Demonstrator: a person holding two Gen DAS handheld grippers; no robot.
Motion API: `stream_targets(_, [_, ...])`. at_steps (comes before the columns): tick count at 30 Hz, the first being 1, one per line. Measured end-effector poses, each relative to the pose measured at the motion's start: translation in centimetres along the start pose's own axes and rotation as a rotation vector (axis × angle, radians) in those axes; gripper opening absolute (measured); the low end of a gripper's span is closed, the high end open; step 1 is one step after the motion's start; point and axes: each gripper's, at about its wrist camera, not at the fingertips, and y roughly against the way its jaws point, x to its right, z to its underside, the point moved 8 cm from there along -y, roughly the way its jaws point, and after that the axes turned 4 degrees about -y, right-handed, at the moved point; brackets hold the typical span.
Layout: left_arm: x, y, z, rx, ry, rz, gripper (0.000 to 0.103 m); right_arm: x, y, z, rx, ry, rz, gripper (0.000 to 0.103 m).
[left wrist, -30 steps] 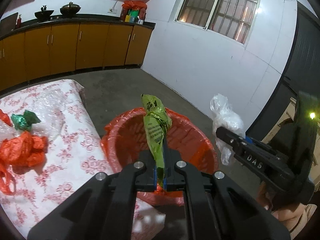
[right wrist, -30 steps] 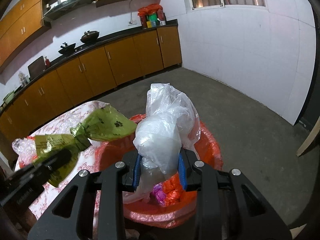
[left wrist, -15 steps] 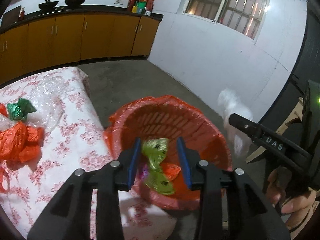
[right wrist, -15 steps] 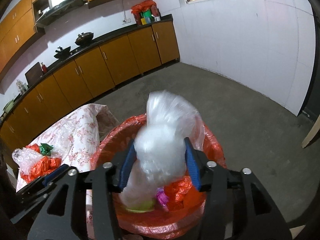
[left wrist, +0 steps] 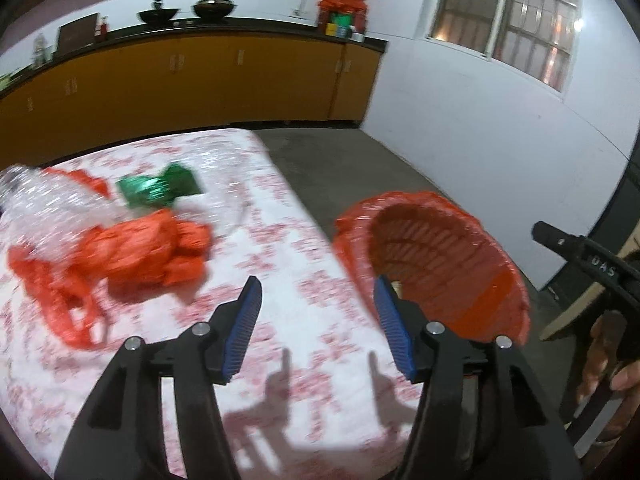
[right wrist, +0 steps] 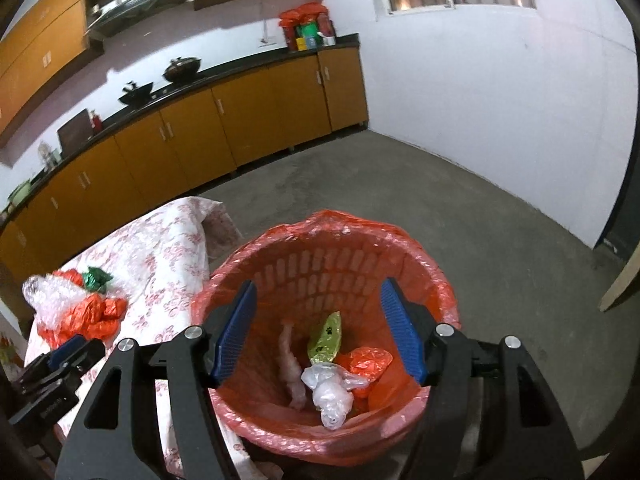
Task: Collect trash
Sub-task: 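Move both tools back over the bags on the table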
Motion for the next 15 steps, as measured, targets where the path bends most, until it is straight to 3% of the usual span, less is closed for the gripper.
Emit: stream_targets(15, [-13.3, 6.5, 2.6, 0.063, 0.13, -0.256, 0.069, -12.0, -0.6, 2.2, -0.029, 0.199, -0.148, 0.065])
